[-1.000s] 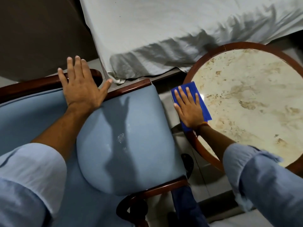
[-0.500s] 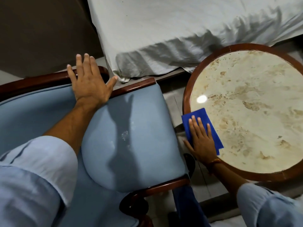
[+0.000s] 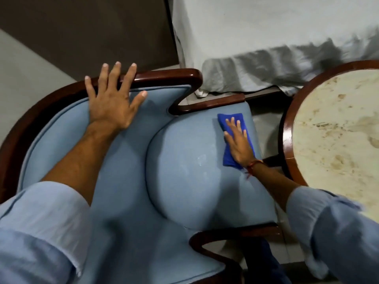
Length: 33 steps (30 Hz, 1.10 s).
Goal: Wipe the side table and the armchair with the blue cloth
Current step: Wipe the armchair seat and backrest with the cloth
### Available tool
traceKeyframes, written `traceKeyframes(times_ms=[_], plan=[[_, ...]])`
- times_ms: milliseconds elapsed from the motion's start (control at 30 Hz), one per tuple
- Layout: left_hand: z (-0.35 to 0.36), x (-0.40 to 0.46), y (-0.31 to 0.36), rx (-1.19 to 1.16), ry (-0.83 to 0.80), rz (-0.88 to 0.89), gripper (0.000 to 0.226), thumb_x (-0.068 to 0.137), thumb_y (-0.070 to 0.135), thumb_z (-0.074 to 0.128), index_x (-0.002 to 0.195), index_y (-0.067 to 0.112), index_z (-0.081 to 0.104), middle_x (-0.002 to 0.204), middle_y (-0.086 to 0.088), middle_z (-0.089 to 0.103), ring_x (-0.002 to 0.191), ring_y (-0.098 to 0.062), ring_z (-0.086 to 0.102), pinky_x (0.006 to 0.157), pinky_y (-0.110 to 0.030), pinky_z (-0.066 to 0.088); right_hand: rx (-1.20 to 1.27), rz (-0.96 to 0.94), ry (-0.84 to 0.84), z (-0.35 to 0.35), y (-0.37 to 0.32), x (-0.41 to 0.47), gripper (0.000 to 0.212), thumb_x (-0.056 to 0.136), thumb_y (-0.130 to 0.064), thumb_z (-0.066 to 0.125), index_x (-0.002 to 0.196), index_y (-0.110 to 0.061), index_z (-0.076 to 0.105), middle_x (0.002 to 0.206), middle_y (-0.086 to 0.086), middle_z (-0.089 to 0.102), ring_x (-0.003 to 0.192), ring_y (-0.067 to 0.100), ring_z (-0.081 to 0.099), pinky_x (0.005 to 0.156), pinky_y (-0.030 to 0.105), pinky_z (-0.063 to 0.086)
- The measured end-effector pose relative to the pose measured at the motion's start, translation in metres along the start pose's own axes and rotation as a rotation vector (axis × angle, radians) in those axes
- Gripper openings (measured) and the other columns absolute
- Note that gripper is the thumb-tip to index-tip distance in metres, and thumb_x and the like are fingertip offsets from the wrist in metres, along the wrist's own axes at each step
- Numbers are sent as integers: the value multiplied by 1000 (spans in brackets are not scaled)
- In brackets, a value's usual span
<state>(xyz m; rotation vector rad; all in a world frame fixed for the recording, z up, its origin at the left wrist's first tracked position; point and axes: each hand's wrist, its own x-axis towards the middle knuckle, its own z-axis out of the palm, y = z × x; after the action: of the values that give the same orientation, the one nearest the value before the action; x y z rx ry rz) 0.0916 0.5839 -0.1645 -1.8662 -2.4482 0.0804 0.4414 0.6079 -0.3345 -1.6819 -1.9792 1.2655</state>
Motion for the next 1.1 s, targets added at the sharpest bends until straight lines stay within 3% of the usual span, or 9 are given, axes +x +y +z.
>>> traceKeyframes(times_ms=[100, 267, 367, 433, 600, 733, 833, 1000, 1100], plan=[[6, 1, 6, -37, -13, -40, 77, 95, 76, 24, 160, 38, 14, 170, -6, 18, 158, -35, 6, 120, -72, 2, -310, -132, -54, 66, -21, 1, 56, 109, -32, 40, 162, -27, 25, 174, -1, 14, 162, 25, 5, 131, 54, 5], [6, 6, 12, -50, 6, -32, 80, 93, 78, 22, 161, 36, 15, 171, -8, 15, 159, -37, 2, 120, -73, -1, -669, -579, -203, 147, -34, -53, 65, 103, -41, 43, 163, -26, 23, 172, 0, 21, 160, 27, 18, 128, 56, 22], [7, 3, 11, -40, 8, -38, 80, 94, 76, 22, 161, 34, 16, 171, -9, 16, 159, -38, 3, 120, -73, 0, -748, -765, -318, 156, -8, -94, 64, 104, -45, 41, 162, -28, 23, 171, -2, 25, 158, 25, 25, 126, 51, 27], [6, 2, 14, -46, 4, -37, 80, 94, 76, 22, 161, 33, 16, 171, -9, 15, 159, -38, 3, 120, -72, 0, -760, -824, -369, 140, 23, -119, 61, 107, -46, 36, 163, -30, 19, 173, -5, 20, 159, 22, 21, 128, 49, 21], [6, 3, 14, -44, 3, -36, 82, 94, 78, 21, 162, 32, 16, 171, -10, 14, 158, -38, 2, 119, -73, 0, -827, -682, -387, 63, 89, -150, 61, 108, -51, 26, 164, -31, 12, 174, -10, 9, 161, 19, 12, 128, 50, 13], [10, 2, 14, -17, 16, -18, 89, 90, 82, 24, 162, 30, 14, 171, -11, 13, 158, -41, 2, 118, -75, 1, -708, -261, -143, 28, 73, -102, 62, 106, -48, 27, 164, -32, 10, 174, -8, 9, 161, 19, 8, 124, 61, 23], [13, 3, 12, -1, 15, -17, 91, 89, 84, 24, 162, 31, 14, 171, -11, 12, 158, -41, 2, 118, -76, 2, -623, -91, -2, 30, 33, -35, 61, 107, -47, 26, 164, -31, 11, 174, -6, 9, 162, 23, 6, 128, 60, 14], [15, 5, 12, 15, 9, -6, 96, 85, 88, 22, 162, 32, 11, 172, -11, 8, 158, -42, 1, 116, -76, 0, -603, -71, 63, 76, -31, 34, 57, 109, -45, 27, 163, -34, 14, 174, -9, 12, 161, 25, 9, 126, 63, 10], [15, 6, 14, 1, 16, -11, 98, 84, 89, 21, 162, 32, 10, 173, -11, 7, 158, -42, 1, 116, -76, 0, -686, -283, -24, 115, -52, 16, 58, 107, -43, 35, 162, -34, 19, 173, -8, 18, 161, 25, 15, 126, 62, 15]])
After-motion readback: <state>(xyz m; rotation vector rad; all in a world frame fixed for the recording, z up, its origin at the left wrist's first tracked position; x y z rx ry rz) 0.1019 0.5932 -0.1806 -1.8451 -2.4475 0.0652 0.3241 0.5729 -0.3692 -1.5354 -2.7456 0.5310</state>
